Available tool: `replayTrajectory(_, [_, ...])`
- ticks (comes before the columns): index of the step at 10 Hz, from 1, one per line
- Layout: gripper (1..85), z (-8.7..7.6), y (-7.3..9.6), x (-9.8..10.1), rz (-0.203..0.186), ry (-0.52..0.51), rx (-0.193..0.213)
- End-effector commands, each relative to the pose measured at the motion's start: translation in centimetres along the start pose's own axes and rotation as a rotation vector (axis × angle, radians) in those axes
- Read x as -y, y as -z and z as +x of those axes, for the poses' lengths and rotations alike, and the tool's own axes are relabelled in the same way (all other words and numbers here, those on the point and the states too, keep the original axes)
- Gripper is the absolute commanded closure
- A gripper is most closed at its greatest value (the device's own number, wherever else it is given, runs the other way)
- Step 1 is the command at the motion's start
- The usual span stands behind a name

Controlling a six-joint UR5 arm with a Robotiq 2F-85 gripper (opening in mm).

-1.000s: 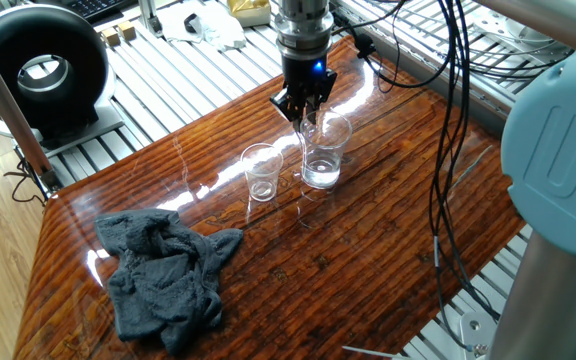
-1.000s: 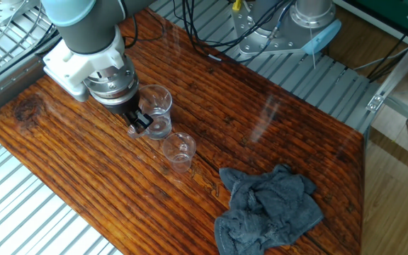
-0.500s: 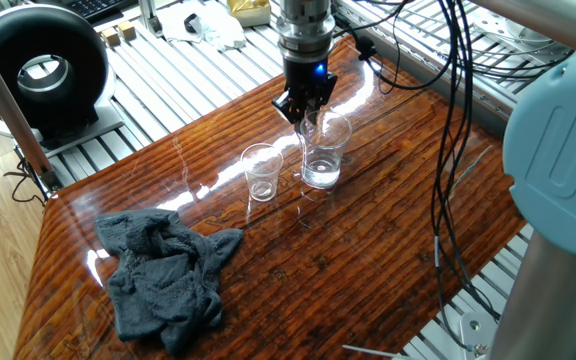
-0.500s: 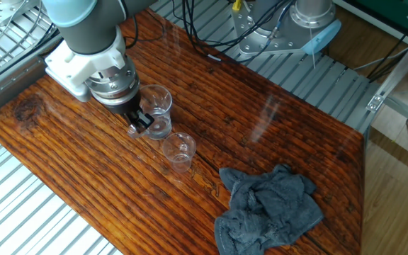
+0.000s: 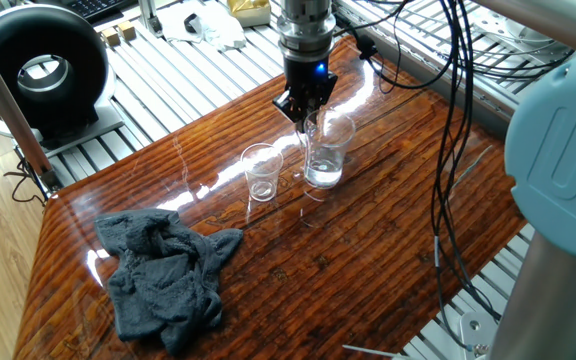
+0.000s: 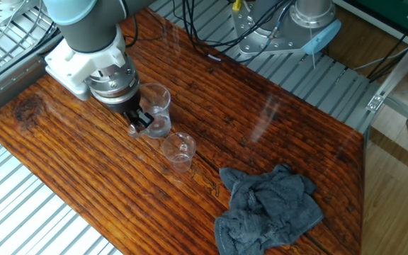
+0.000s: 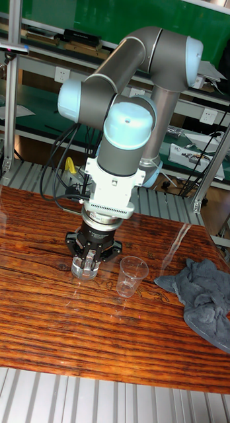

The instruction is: Pour the water from one cup into another empty cup

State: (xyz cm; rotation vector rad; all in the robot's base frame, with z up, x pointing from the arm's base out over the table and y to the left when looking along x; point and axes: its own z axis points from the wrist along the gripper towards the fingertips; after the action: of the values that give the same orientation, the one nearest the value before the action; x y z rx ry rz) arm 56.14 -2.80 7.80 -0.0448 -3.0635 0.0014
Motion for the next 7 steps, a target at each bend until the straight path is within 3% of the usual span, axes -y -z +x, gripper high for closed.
replayTrajectory(1, [69.7,0.1,0.2,0.1,0.007,-0.014,-0.002])
replayTrajectory(3, [84.7,0.3,1.0,0.3,0.026,-0.019,-0.009])
replayTrajectory(6, [84.7,0.5,2.6,-0.4,0.012,0.019,-0.010])
replayTrajectory(7, [84.7,0.3,3.9,-0.4,0.013,0.048,-0.003])
